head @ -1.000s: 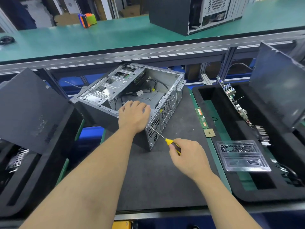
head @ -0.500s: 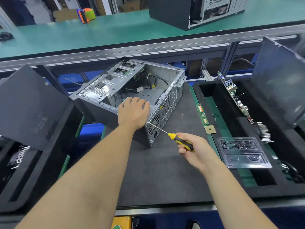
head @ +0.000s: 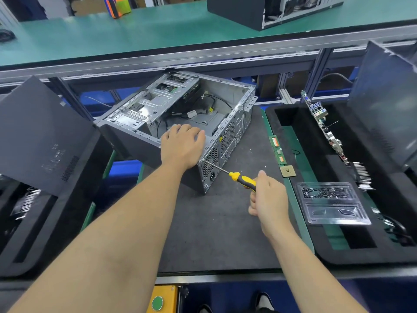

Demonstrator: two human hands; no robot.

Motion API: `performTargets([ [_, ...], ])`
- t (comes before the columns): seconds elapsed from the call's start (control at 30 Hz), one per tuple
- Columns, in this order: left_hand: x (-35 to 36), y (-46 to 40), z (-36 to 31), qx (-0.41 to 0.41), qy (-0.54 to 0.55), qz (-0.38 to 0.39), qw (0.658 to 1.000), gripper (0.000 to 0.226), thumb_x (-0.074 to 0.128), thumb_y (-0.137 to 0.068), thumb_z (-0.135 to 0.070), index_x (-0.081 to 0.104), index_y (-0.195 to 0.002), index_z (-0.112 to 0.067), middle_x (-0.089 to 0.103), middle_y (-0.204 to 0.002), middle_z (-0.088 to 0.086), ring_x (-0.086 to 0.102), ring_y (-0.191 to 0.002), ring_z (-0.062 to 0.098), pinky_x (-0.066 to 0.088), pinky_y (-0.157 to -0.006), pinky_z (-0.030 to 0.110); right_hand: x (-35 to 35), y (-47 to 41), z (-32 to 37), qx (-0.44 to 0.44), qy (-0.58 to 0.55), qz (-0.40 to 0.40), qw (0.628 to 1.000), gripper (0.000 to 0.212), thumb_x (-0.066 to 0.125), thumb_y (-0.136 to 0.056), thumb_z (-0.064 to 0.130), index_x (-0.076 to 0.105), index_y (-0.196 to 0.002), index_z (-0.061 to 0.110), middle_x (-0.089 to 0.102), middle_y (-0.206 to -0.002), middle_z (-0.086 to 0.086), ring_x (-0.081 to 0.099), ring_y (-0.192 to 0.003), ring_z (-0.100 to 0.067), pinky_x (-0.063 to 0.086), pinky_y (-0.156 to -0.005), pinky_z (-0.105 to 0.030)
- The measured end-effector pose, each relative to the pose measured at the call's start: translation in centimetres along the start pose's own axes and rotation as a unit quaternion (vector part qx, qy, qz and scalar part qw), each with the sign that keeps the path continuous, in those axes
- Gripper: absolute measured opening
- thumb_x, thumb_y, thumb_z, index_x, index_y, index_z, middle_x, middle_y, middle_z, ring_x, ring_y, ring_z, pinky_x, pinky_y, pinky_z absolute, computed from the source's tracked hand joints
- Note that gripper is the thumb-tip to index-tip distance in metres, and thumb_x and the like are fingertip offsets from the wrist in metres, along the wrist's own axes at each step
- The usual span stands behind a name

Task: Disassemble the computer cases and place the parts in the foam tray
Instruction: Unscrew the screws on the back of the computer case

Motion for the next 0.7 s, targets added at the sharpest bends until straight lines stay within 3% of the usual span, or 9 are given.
performTargets([
  [0.13, -0.1, 0.1, -0.2, 0.002, -0.004, -0.007, 1.0, 0.047, 0.024, -0.102, -0.044, 0.064, -0.125, -0.034, 0.056, -0.137, -0.008, 0.038, -0.136, 0.018, 0.026, -0.112, 0.043, -0.2, 0.5, -0.2, -0.103, 0.094, -0.01, 0.99, 0.047, 0.034, -0.091, 0.046, 0.037, -0.071, 0.004, 0.033, -0.058, -0.001, 0.03, -0.057, -0.021, 0.028, -0.056, -0.036],
  [0.27, -0.2, 0.0, -0.2, 0.004, -0.006, -0.004, 1.0, 0.045, 0.025, -0.103, -0.041, 0.065, -0.122, -0.032, 0.057, -0.137, -0.008, 0.039, -0.135, 0.018, 0.026, -0.111, 0.043, -0.5, 1.5, 1.4, -0.297, 0.195, -0.011, 0.935, 0.04, 0.041, -0.098, 0.034, 0.029, -0.064, 0.016, 0.025, -0.054, 0.005, 0.024, -0.053, -0.012, 0.02, -0.049, -0.024],
  [0.33, -0.1, 0.0, -0.2, 0.002, -0.009, 0.002, 1.0, 0.043, 0.026, -0.104, -0.042, 0.065, -0.118, -0.031, 0.057, -0.136, -0.008, 0.038, -0.136, 0.019, 0.026, -0.111, 0.043, -0.7, 1.4, 1.7, -0.337, 0.21, -0.005, 0.918, 0.037, 0.048, -0.096, 0.029, 0.036, -0.064, 0.015, 0.028, -0.054, 0.003, 0.028, -0.054, -0.012, 0.023, -0.049, -0.022],
  [0.5, -0.2, 0.0, 0.1, 0.002, -0.007, 0.013, 1.0, 0.041, 0.025, -0.105, -0.041, 0.064, -0.109, -0.029, 0.057, -0.136, -0.007, 0.036, -0.138, 0.02, 0.027, -0.112, 0.045, -1.0, 0.8, 1.2, -0.263, 0.109, 0.021, 0.958, 0.016, 0.066, -0.094, 0.02, 0.067, -0.079, 0.021, 0.063, -0.072, 0.007, 0.048, -0.061, -0.003, 0.036, -0.056, -0.013],
  [0.57, -0.3, 0.0, 0.1, 0.003, -0.006, 0.012, 1.0, 0.041, 0.025, -0.105, -0.041, 0.064, -0.106, -0.029, 0.057, -0.135, -0.007, 0.037, -0.136, 0.02, 0.027, -0.111, 0.045, -0.8, 0.9, 0.8, -0.216, 0.061, 0.019, 0.974, 0.013, 0.069, -0.091, 0.024, 0.069, -0.078, 0.028, 0.067, -0.074, 0.008, 0.053, -0.062, -0.005, 0.04, -0.059, -0.014],
  [0.63, -0.3, 0.0, 0.1, 0.003, -0.008, 0.01, 1.0, 0.04, 0.025, -0.104, -0.041, 0.063, -0.102, -0.03, 0.057, -0.134, -0.008, 0.038, -0.135, 0.02, 0.028, -0.11, 0.044, -0.3, 1.0, 0.5, -0.16, 0.012, 0.004, 0.987, 0.013, 0.067, -0.091, 0.032, 0.068, -0.078, 0.029, 0.067, -0.075, 0.006, 0.054, -0.058, -0.012, 0.044, -0.06, -0.023],
  [0.7, -0.3, 0.0, 0.1, 0.003, -0.007, 0.008, 1.0, 0.033, 0.025, -0.104, -0.041, 0.055, -0.093, -0.032, 0.058, -0.132, -0.008, 0.039, -0.133, 0.02, 0.029, -0.109, 0.045, 0.1, 0.8, 0.1, -0.09, -0.039, 0.003, 0.995, 0.026, 0.056, -0.097, 0.04, 0.065, -0.08, 0.023, 0.061, -0.068, -0.001, 0.049, -0.049, -0.015, 0.044, -0.053, -0.03],
])
Point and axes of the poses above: each hand's wrist, its own y-axis away from the middle knuckle, its own x-axis out of the palm, z = x × y, the point moved 3 cm from there along -y, towards the middle knuckle
